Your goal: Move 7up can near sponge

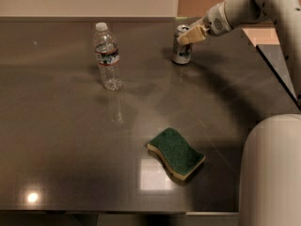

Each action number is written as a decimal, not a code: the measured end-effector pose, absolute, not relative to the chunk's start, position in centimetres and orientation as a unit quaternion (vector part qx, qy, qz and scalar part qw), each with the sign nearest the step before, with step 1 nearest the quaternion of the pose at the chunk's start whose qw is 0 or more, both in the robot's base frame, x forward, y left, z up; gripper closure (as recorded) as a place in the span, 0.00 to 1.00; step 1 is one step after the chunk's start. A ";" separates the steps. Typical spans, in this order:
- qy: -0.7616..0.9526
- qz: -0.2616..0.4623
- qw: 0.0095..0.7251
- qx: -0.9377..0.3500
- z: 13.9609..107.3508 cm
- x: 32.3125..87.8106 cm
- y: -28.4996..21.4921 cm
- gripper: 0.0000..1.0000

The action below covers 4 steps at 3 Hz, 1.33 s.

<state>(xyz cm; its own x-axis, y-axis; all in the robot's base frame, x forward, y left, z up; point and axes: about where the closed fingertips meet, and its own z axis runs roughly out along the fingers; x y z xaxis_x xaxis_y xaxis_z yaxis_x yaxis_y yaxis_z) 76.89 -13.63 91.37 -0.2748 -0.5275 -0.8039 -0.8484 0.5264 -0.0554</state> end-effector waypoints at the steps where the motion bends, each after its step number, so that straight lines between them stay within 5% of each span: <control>1: 0.765 0.210 0.409 -0.451 92.4 75.1 -13.6 0.87; 2: 0.757 0.217 0.413 -0.458 93.8 72.3 -14.2 1.00; 4: 0.756 0.208 0.405 -0.470 95.3 64.8 -16.4 1.00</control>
Offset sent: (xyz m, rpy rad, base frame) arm -0.0944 -0.0184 0.0435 0.0438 -0.0303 0.0627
